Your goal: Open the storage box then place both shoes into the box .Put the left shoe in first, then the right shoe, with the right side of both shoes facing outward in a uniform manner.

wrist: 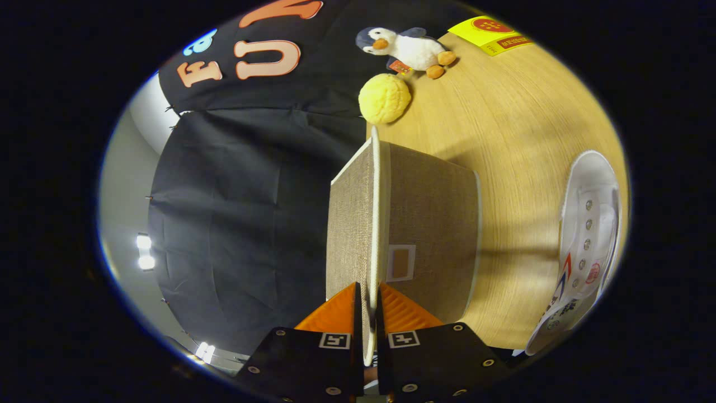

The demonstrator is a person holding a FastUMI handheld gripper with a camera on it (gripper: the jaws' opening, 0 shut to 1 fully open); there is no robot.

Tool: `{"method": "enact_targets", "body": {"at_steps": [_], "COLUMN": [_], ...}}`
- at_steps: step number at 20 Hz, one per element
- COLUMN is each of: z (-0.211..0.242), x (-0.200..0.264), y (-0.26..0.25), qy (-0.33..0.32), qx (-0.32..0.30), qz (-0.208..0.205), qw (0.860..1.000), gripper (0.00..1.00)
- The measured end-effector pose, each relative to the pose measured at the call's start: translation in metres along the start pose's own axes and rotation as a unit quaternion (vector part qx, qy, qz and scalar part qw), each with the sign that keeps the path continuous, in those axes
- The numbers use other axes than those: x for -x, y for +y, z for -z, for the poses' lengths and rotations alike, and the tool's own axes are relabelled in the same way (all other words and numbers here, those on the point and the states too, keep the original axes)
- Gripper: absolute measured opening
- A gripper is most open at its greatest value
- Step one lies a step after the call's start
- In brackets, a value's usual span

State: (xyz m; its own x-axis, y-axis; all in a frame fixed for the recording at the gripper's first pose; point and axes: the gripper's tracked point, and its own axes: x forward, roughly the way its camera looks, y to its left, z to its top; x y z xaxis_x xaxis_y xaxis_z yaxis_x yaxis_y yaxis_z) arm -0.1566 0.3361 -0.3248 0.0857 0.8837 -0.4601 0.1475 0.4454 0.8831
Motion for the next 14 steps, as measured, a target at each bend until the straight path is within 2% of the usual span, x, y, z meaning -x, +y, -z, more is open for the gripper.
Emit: {"method": "enact_targets", "body": {"at_steps": [1,2,6,10,14], "z": [-0.003,-0.007,-0.011,-0.015,-0.019], "x": [0.001,0.002,0.012,0.015,-0.001], "y": [0.003,0.007,0.051,0.109,0.153], "qy": [-0.008,-0.017,-0.021,-0.022,-0.02], "qx": [-0.005,-0.004,-0.006,0.046,0.1], "qz": [-0.001,-0.004,-0.049,-0.07,-0.066], "qw": [1.0,1.0,0.999,0.996,0.993], "gripper": [0.04,0.02,0.01,0.02,0.04]}}
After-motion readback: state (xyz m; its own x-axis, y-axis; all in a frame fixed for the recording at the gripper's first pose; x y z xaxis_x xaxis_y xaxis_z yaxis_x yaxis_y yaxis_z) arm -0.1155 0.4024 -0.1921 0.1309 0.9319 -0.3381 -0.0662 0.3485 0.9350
